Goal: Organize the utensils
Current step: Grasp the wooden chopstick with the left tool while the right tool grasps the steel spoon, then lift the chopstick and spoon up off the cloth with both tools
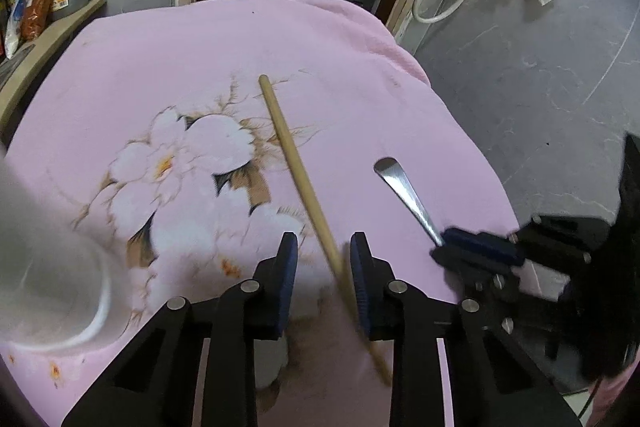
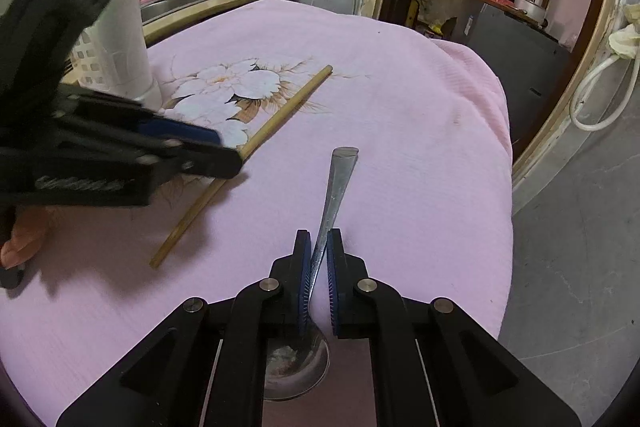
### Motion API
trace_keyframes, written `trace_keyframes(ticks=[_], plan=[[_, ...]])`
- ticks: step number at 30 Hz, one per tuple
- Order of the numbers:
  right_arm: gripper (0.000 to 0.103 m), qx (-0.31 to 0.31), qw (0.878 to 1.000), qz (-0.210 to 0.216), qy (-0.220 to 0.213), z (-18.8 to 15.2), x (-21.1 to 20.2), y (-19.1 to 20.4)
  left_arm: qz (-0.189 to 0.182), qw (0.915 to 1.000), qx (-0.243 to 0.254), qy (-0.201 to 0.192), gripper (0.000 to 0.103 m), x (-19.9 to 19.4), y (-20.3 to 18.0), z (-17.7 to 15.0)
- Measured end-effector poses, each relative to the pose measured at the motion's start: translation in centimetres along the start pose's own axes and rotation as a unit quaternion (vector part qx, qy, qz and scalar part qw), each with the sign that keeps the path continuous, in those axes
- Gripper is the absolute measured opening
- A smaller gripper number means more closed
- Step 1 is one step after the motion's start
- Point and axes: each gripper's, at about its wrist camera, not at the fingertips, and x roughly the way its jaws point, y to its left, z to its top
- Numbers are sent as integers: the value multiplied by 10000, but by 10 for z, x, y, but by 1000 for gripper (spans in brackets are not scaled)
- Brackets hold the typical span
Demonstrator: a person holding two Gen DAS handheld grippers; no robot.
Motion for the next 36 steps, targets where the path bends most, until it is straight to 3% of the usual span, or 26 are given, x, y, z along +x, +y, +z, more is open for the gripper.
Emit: trace_keyframes(ticks=[2,4,12,25,31,36], plan=[[3,20,10000,0,-11,-1,-1,0,4,10000,-41,68,20,4,1,4],[3,19,10000,-6,-2,-2,-2,0,79,9999,-75,95,9,7,3,8],[3,77,10000,1,44,-11,-8,1,130,9996,-104,232,5,-5,7,-3],[5,254,9992,272,111,-29,-20,5,227,9994,-198,177,5,-60,11,-58],[11,242,9994,243,91,-13,-5,8,518,9986,-33,19,5,-71,10,-67],[15,224,9993,276,143,2,7,9,609,9980,72,139,5,-65,10,-60]])
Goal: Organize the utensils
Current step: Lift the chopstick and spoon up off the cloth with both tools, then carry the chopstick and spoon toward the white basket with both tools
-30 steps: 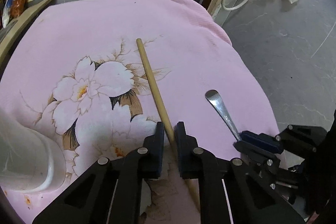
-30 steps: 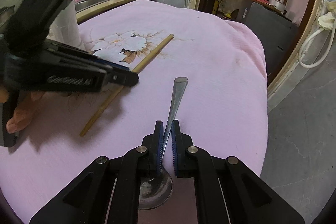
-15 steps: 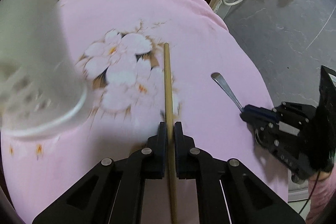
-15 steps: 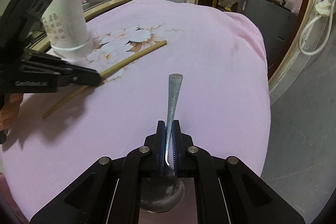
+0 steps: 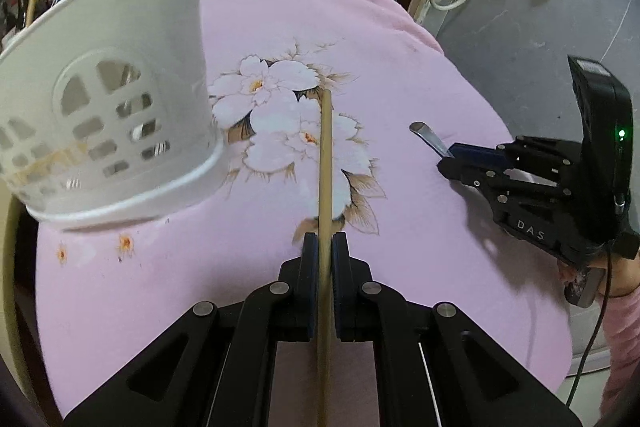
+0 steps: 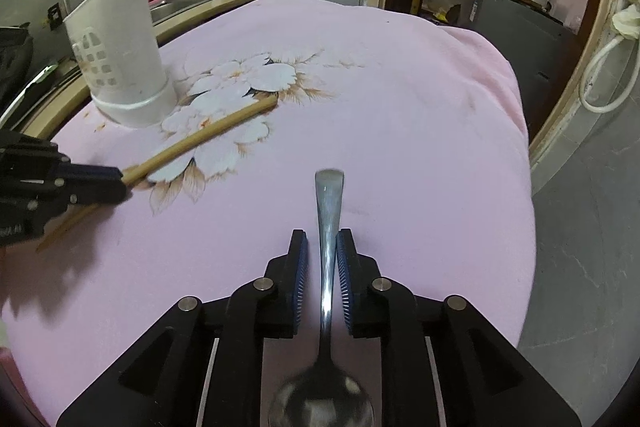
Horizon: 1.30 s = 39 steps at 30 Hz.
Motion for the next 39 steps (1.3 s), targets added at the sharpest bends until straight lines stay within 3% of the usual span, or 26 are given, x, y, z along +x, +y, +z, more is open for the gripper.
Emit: trace_keyframes(ticks=[7,10,14,20,24,27,34,39], plan=[[16,-222,9996,6,145,8,9,4,102,9989,278,364,6,20,-5,22],[10,49,9995,222,201,11,10,-6,44,9990,232,369,5,25,-4,27],[9,-316,9994,-141,18,7,6,9,-50,9998,97,173,5,23,1,22],[9,-452,9958,-418,-680,-8,-14,15,-307,9990,-116,-308,5,12,5,13],[9,-515,9857,-683,-1454,-16,-43,21,-464,9949,-108,-894,5,-2,3,7],[9,-568,9753,-913,-1929,-20,-57,29,-588,9890,-102,-1356,5,-15,0,3],[9,-478,9447,-1402,-2925,-31,-86,36,-420,9701,-13,-2390,5,-45,-7,-4],[9,-417,9229,-1604,-3475,-32,-98,45,-298,9572,6,-2878,5,-51,-11,-6]])
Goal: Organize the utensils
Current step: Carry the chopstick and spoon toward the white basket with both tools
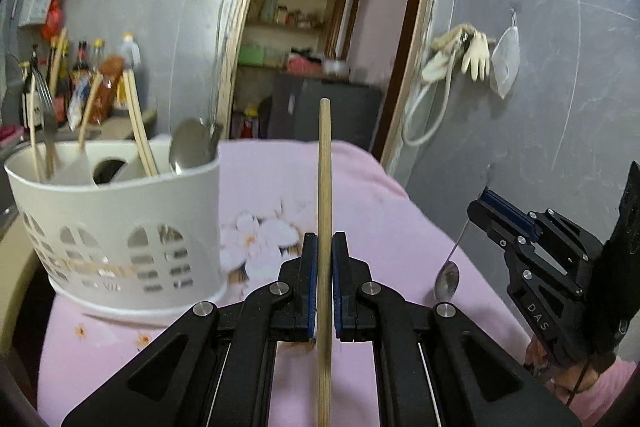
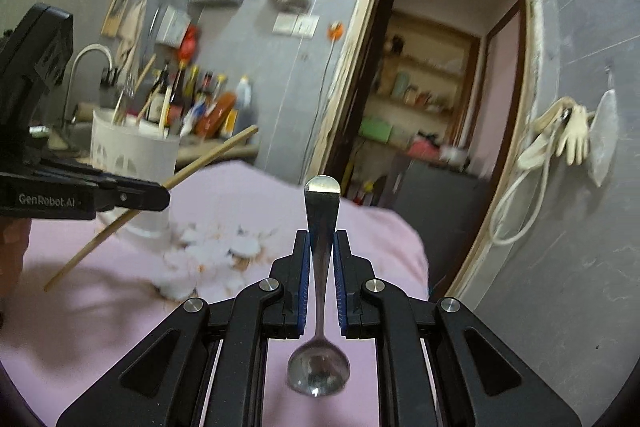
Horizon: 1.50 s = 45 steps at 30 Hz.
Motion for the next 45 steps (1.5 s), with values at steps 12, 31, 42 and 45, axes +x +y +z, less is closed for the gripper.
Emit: trace_keyframes(ticks=[12,31,42,45], plan=[[9,245,9966,10,-790,39,-3,8,237,9919,205,-1228,5,-34,-2,10],[9,637,9778,706,-1868,131,5,41,559,9634,-531,-2569,5,-86,89,87],[9,1039,9646,1427,-1958,157,45,83,907,9394,-1477,-2956,5,-102,185,103],[9,1103,9635,1528,-1900,157,57,89,1030,9342,-1672,-2978,5,-99,204,100]])
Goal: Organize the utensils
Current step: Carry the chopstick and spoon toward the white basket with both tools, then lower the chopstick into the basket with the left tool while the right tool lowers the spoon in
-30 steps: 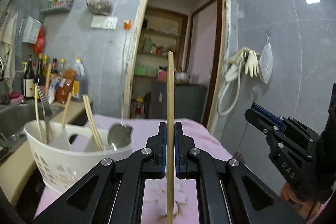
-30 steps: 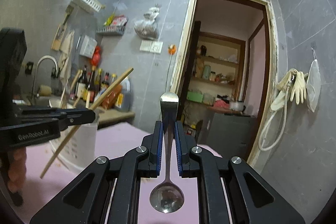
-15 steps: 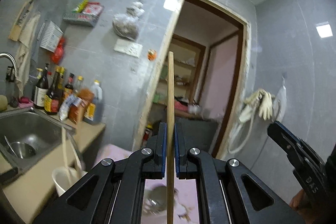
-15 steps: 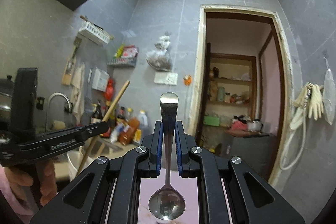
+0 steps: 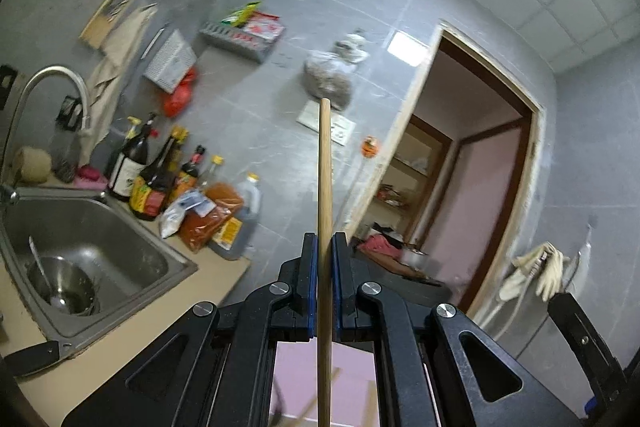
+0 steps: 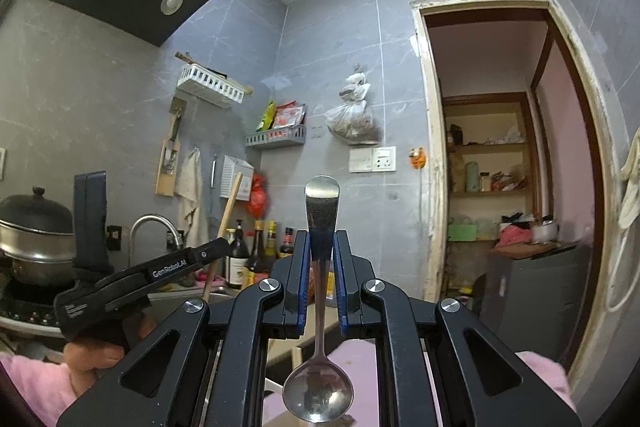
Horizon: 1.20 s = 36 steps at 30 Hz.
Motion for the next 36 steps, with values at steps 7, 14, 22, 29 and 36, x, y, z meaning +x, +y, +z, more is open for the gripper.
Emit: trace_keyframes(ticks=[7,14,22,29,36], plan=[[9,107,9996,28,252,-24,20,-2,223,9997,82,-14,5,10,9,-13],[9,180,9986,46,503,-45,32,-3,365,9991,212,-27,5,15,9,-27],[9,172,9977,14,661,-59,35,-3,483,9981,374,-83,5,8,5,-45],[10,145,9972,6,739,-65,31,1,439,9972,598,48,5,-2,-3,-62],[10,183,9961,42,866,-71,29,2,475,9958,726,305,5,-9,-4,-74]])
